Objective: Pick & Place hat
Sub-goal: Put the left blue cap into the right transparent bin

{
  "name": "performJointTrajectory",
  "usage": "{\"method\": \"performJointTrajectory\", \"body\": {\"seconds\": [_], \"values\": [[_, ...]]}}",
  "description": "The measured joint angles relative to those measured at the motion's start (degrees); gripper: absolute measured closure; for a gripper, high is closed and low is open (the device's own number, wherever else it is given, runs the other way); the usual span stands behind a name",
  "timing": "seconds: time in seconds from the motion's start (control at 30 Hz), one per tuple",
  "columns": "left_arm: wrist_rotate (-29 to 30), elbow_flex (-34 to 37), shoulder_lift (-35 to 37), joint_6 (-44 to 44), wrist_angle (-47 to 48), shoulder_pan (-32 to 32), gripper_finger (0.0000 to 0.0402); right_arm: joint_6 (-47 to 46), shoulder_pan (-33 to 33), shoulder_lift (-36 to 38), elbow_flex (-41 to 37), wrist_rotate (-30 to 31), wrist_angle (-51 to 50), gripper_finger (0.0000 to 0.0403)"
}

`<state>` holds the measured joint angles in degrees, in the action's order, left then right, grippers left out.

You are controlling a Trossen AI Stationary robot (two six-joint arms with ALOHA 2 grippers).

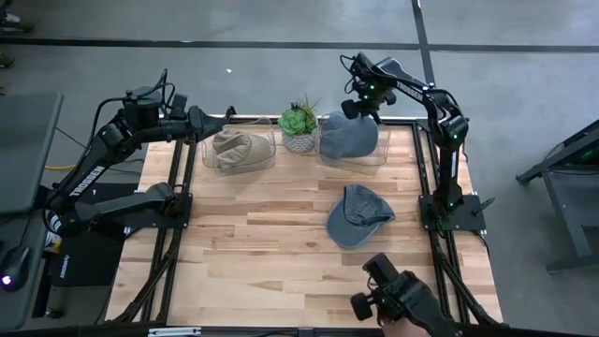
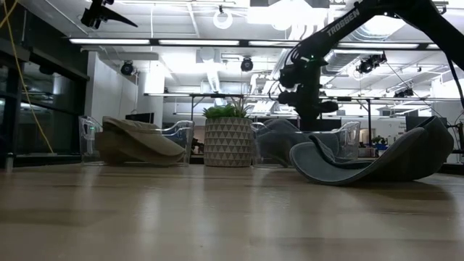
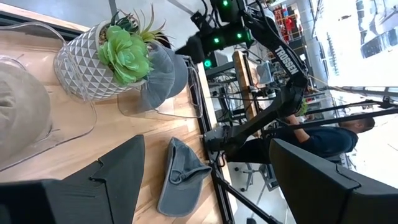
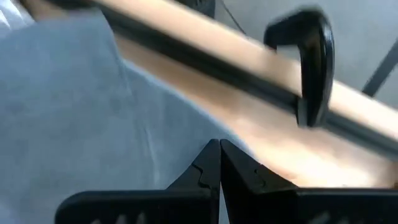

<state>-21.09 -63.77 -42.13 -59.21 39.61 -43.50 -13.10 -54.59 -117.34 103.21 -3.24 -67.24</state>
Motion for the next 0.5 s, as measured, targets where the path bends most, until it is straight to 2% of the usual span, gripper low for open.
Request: {"method": "performJointTrajectory", "body": {"seconds": [0.23, 0.5], "values": [[-0.38, 0.00, -0.02, -0.52, -0.01, 0.01, 0.0099, -3.19, -0.17, -0.18, 0.03, 0.82, 6.99, 0.0403], [0.30, 0.00, -0.02, -0.58, -0.01, 0.01, 0.0099, -3.73, -0.52, -3.36, 0.01, 0.76, 5.85, 0.0403]]}}
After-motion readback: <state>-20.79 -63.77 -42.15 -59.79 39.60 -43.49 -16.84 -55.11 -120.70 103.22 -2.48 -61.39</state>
